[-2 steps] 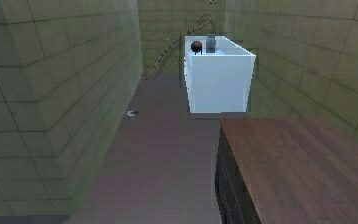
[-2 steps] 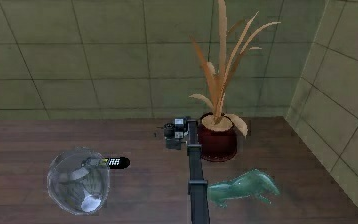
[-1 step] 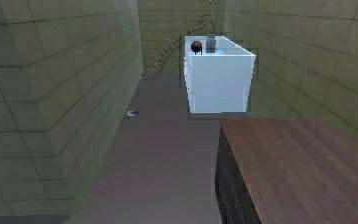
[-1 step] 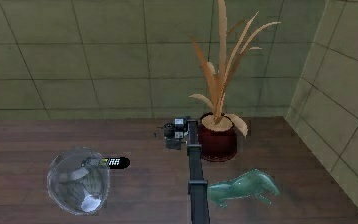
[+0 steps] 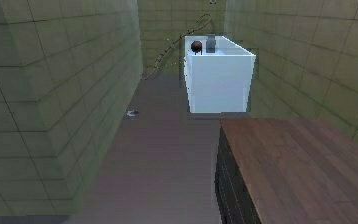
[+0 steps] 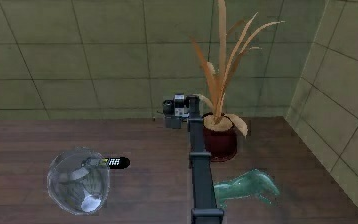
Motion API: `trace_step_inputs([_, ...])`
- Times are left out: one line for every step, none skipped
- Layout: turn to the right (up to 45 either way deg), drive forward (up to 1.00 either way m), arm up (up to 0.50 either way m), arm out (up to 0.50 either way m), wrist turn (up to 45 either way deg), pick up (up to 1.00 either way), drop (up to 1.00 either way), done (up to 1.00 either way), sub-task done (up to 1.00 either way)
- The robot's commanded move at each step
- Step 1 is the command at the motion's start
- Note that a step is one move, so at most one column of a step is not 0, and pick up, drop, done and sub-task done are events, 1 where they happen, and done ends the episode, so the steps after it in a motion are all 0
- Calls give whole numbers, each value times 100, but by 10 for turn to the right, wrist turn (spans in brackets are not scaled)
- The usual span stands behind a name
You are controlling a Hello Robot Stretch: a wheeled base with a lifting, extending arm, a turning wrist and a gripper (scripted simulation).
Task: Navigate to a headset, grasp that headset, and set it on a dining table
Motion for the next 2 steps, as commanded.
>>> trace_step_inputs([0, 0, 20, 0, 0, 0, 0, 0, 0])
trace_step_inputs([0, 0, 0, 0, -450, 0, 0, 0, 0])
